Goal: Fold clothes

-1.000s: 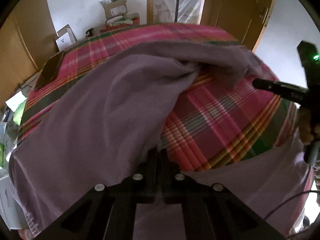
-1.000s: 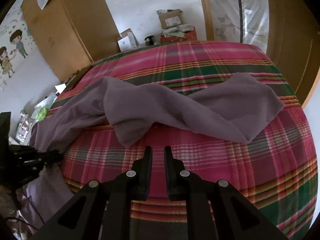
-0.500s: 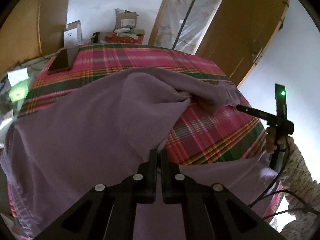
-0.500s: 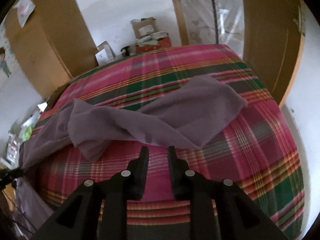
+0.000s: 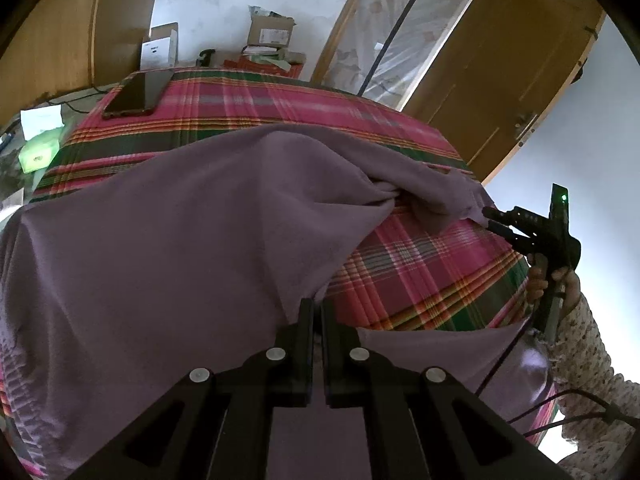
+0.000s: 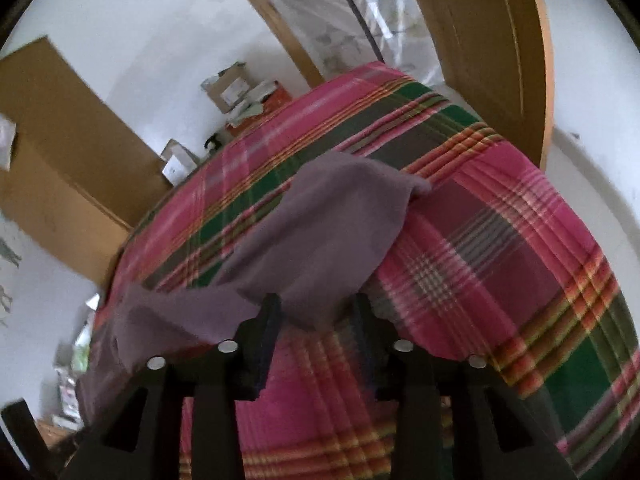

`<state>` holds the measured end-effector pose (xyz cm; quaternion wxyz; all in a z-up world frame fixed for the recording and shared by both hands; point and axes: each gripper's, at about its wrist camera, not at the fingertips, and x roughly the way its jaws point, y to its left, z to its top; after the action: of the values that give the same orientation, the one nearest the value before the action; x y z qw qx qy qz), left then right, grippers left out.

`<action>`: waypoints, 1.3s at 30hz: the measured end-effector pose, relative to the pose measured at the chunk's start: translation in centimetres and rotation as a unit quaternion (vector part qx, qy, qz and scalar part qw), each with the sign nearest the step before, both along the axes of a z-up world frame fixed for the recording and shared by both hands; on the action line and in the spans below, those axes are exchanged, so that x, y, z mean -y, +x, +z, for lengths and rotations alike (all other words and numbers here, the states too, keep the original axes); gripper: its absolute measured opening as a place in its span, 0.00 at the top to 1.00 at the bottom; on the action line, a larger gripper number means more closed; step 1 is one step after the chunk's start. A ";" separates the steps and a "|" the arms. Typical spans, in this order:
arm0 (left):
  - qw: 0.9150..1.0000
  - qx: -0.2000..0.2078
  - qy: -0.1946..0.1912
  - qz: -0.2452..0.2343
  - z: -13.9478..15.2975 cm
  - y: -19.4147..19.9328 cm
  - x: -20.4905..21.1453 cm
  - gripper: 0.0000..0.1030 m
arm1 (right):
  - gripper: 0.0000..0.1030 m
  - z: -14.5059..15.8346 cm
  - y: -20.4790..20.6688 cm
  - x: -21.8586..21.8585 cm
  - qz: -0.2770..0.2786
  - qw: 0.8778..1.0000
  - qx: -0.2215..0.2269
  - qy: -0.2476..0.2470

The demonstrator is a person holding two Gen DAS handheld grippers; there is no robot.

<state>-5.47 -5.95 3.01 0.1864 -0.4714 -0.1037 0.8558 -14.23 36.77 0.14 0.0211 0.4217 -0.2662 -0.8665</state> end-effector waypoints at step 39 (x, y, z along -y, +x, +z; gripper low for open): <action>1.000 0.012 0.011 -0.002 -0.7 -1.4 0.6 0.97 | 0.95 9.2 -12.4 1.9 -0.048 0.979 -0.093 0.177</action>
<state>-6.89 -6.55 2.32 0.1917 -0.4800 -0.1144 0.8484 -26.62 34.89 9.37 -0.0713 0.3229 -0.1251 -0.9354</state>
